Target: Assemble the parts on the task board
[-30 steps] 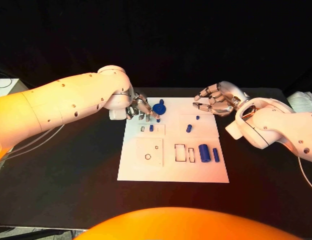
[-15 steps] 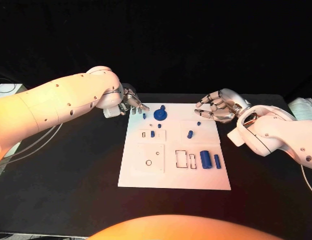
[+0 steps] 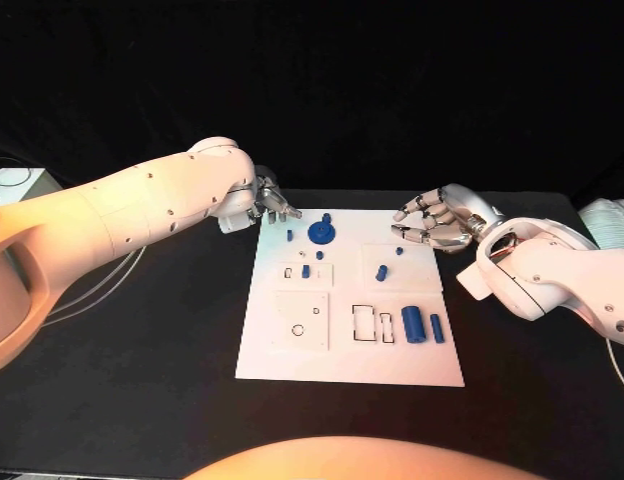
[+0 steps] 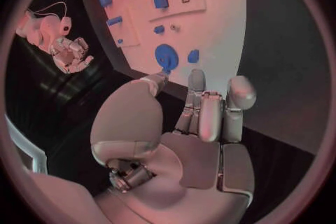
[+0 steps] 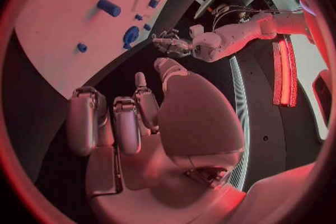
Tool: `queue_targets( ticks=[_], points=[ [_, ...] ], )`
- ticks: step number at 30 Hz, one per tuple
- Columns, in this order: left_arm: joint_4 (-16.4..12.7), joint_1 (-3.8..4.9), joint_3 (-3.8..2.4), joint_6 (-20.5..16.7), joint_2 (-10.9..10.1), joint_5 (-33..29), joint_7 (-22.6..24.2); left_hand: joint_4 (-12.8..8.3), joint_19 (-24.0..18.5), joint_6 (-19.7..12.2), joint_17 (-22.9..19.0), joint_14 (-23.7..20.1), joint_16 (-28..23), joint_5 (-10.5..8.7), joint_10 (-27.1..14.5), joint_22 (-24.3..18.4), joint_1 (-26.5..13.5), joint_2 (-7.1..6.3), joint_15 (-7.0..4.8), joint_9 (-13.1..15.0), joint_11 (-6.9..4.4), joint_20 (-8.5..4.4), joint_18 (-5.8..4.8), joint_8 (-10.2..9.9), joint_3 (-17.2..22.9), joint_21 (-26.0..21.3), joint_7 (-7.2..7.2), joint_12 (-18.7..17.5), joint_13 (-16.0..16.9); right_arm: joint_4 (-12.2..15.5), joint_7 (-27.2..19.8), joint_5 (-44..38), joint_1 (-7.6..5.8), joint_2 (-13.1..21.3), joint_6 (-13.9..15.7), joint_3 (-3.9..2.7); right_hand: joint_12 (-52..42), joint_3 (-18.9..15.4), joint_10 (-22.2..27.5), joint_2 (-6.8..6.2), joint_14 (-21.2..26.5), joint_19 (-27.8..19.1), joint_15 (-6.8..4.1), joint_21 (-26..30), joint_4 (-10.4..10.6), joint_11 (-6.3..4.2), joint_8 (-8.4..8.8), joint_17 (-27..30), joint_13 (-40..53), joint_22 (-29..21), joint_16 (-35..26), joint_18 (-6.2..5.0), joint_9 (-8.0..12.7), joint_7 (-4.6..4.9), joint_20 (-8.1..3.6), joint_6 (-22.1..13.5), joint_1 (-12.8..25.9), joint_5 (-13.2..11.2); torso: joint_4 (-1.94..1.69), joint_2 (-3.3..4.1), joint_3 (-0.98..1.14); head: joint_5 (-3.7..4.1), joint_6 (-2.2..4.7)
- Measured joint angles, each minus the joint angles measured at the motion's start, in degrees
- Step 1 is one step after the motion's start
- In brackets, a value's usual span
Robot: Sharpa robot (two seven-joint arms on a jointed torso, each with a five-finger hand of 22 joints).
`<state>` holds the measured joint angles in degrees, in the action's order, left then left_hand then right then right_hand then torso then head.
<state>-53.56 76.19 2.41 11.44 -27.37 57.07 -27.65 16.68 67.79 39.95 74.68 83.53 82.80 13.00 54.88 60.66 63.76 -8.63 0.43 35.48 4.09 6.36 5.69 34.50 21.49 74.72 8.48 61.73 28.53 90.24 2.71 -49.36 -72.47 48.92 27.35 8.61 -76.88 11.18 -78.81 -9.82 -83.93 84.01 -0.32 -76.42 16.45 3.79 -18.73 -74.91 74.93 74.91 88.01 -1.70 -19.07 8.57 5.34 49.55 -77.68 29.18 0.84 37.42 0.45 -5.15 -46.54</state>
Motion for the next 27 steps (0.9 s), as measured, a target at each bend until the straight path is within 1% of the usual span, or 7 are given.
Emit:
queue_targets(
  ticks=[5, 8, 13, 18, 22, 25, 27],
  points=[
    [2.86, -0.02, 0.73, 0.98, 1.62, 0.72, 0.16, 0.00, 0.00, 0.31, 0.27, 0.22, 0.22, 0.00, 0.00, 0.13, 0.00, 0.00, -0.22, -0.30, 0.00, 0.00, 0.00, 0.00, -0.31, 0.00, -0.30, 0.00, -0.09, 0.11, 0.00, -0.05, 0.00, -0.03, 0.00, 0.00, 0.00, 0.00, 0.00, 0.00, 0.00, 0.00, 0.00, 0.00, 0.00, 0.00, 0.00, 0.00, 0.00, 0.00, 0.00, 0.00, 0.00, 0.00, 0.00, 0.00, 0.00, 0.00, 0.07, 0.27, -0.08, -0.13, 0.16],
    [4.10, -0.11, 1.03, 1.89, 2.35, 0.95, 0.16, 0.00, 0.00, 0.72, 0.27, 0.22, 0.22, 0.00, 0.00, 0.23, 0.00, 0.00, -0.22, -0.37, 0.00, 0.00, 0.00, 0.00, -0.31, 0.00, -0.30, 0.00, -0.09, 0.17, 0.00, -0.07, 0.00, -0.03, 0.01, 0.00, 0.00, 0.00, 0.00, 0.00, 0.00, 0.00, 0.00, 0.00, 0.00, 0.00, 0.00, 0.00, 0.00, 0.00, 0.00, 0.00, 0.00, 0.00, 0.00, 0.00, 0.00, 0.00, 0.14, 0.41, -0.13, -0.14, 0.26],
    [5.61, -0.23, 1.25, 3.19, 3.08, 1.13, 0.16, 0.00, 0.20, 0.72, 0.27, 0.22, 0.45, 0.00, 0.22, 0.32, 0.00, 0.00, -0.22, -0.44, -0.22, -0.21, 0.00, 0.00, -0.31, 0.00, -0.30, 0.00, -0.09, 0.23, 0.00, -0.10, 0.00, 0.02, 0.03, 0.00, 0.00, 0.00, 0.00, 0.00, 0.00, 0.00, 0.00, 0.00, 0.00, 0.00, 0.00, 0.00, -0.01, -0.01, 0.00, 0.00, 0.00, 0.00, 0.00, 0.00, 0.00, 0.00, 0.21, 0.58, -0.21, -0.19, 0.35],
    [6.58, -0.29, 1.37, 4.18, 3.53, 1.21, 0.16, 0.14, 0.20, 1.16, 0.27, 0.22, 0.44, 0.00, 0.22, 0.50, 0.00, 0.00, -0.22, -0.57, -0.22, -0.21, 0.00, 0.31, -0.48, 0.23, -0.32, 0.00, -0.14, 0.30, -0.01, -0.13, 0.00, 0.03, 0.05, 0.00, 0.00, 0.00, 0.00, 0.00, 0.00, 0.00, 0.00, 0.00, 0.00, 0.00, 0.00, 0.00, -0.01, -0.01, 0.00, 0.00, 0.00, 0.00, 0.00, 0.00, 0.00, 0.00, 0.22, 0.60, -0.21, -0.16, 0.36],
    [6.90, -0.38, 1.45, 4.72, 3.83, 1.21, 0.18, 0.00, 0.40, 1.38, 0.27, 0.22, 0.68, 0.00, 0.22, 0.62, 0.00, 0.00, -0.22, -0.72, -0.22, -0.01, 0.00, 0.31, -0.62, 0.23, -0.54, 0.00, -0.14, 0.31, -0.02, -0.16, 0.00, 0.03, 0.06, 0.00, 0.00, 0.00, 0.00, 0.00, 0.00, 0.00, 0.00, 0.00, 0.00, 0.00, 0.00, 0.00, -0.01, 0.04, 0.00, 0.00, 0.00, 0.00, 0.00, 0.00, 0.00, 0.00, 0.24, 0.60, -0.21, -0.11, 0.28],
    [6.96, -0.44, 1.47, 5.03, 3.96, 1.17, 0.26, 0.00, 0.61, 1.67, 0.26, 0.22, 0.67, 0.00, 0.22, 0.78, 0.23, 0.23, -0.22, -0.83, -0.22, -0.21, 0.01, 0.38, -0.62, 0.23, -0.43, 0.00, -0.20, 0.31, -0.02, -0.17, 0.00, 0.02, 0.06, -0.01, 0.00, 0.00, 0.00, 0.00, 0.00, 0.00, 0.00, 0.00, 0.00, 0.00, 0.00, 0.00, -0.01, 0.04, 0.00, 0.00, 0.00, 0.00, 0.00, 0.00, 0.00, 0.00, 0.24, 0.60, -0.21, -0.07, 0.24],
    [6.98, -0.45, 1.48, 5.22, 4.01, 1.14, 0.32, 0.00, 0.61, 1.99, 0.26, 0.22, 0.94, 0.00, 0.42, 1.01, 0.47, 0.47, -0.22, -1.01, -0.41, -0.22, 0.00, 0.54, -0.62, 0.50, -0.67, 0.00, -0.22, 0.31, -0.02, -0.18, 0.00, 0.02, 0.07, -0.01, 0.00, 0.00, 0.00, 0.00, 0.00, 0.00, 0.00, 0.00, 0.00, 0.00, 0.00, 0.00, -0.01, 0.04, 0.00, 0.00, 0.00, 0.00, 0.00, 0.00, 0.00, 0.00, 0.23, 0.60, -0.21, -0.05, 0.19]
  ],
)
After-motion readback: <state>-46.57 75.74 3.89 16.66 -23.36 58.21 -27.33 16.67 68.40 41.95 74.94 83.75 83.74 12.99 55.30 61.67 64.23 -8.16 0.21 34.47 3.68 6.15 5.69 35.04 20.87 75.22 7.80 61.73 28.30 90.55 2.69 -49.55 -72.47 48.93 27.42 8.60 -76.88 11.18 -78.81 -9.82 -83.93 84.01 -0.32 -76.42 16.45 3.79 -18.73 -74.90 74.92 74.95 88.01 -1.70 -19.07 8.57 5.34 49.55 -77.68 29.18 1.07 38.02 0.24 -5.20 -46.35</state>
